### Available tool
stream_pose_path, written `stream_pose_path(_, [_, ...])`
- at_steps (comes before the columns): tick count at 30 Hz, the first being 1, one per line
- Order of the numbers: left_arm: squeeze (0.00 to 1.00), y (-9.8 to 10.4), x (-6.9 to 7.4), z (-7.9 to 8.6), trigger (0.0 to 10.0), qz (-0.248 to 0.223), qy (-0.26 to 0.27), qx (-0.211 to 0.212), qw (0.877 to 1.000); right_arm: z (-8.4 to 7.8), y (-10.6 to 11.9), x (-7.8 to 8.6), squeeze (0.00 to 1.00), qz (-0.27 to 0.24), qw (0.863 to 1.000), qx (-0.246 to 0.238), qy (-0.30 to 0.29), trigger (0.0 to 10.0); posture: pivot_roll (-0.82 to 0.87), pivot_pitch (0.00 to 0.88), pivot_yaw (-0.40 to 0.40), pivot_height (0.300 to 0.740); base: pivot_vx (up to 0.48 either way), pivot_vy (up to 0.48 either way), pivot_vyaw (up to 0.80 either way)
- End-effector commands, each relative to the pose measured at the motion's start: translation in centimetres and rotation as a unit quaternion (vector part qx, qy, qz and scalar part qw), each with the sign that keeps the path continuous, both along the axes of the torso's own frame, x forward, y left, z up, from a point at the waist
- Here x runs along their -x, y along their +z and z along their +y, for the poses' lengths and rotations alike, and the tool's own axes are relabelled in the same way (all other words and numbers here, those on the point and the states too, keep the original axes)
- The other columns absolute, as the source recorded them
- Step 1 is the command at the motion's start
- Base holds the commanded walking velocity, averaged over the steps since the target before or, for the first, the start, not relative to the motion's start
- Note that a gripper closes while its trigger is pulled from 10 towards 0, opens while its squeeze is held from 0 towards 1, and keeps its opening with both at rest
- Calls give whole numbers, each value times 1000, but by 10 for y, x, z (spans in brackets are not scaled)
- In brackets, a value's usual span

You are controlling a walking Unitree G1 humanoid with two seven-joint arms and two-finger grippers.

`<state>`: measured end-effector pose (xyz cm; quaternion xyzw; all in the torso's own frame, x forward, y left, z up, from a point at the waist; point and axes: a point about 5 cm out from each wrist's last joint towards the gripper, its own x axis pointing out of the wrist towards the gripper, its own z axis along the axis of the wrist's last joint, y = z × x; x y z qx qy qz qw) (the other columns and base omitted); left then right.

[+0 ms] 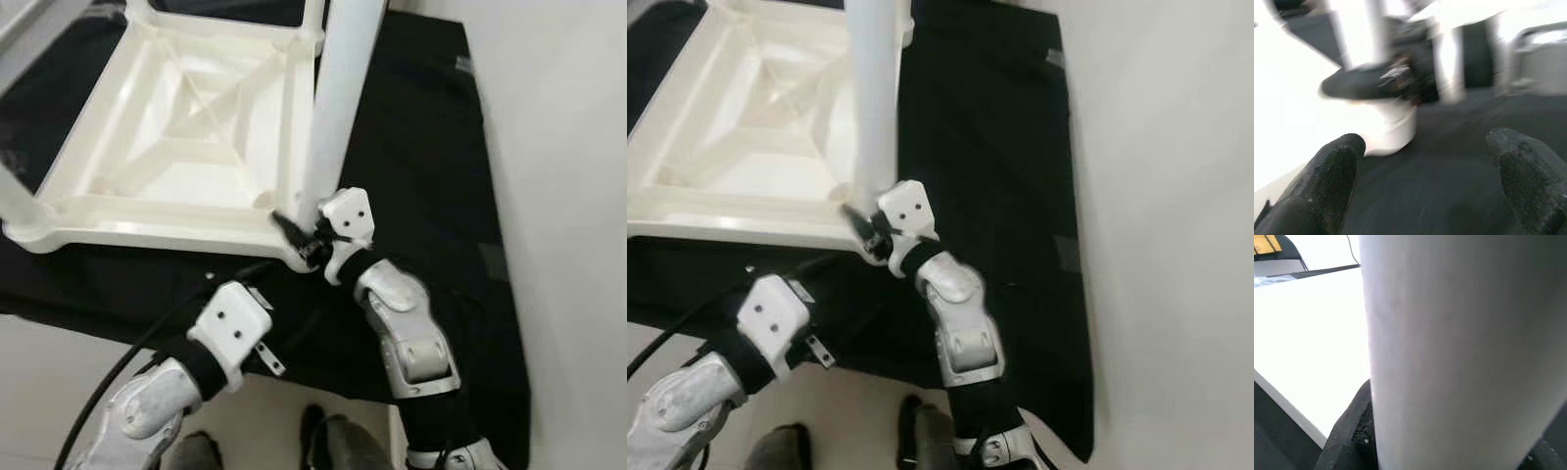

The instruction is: Building children table

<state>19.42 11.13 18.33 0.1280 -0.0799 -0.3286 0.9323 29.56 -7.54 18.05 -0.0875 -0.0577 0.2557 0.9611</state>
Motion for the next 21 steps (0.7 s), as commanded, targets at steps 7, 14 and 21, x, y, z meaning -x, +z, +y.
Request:
stream_pose_path(7, [0, -3, -4, -8, 10000, 6, -23, -4, 1000, 9, -21, -16, 0, 91, 995, -8, 38, 10000, 123, 252, -119, 740, 0, 0, 0])
stream_pose_path(14, [0, -12, -10, 6, 10000, 16, 28, -27, 999, 24, 2, -18, 1000, 73, 993, -78, 40, 10000, 126, 244, -114, 740, 0, 0, 0])
stream_pose_path(21, [0, -17, -17, 10, 10000, 19, 74, -18, 997, 8, 3, -11, 1000, 63, 994, -85, 41, 10000, 93, 244, -100, 740, 0, 0, 0])
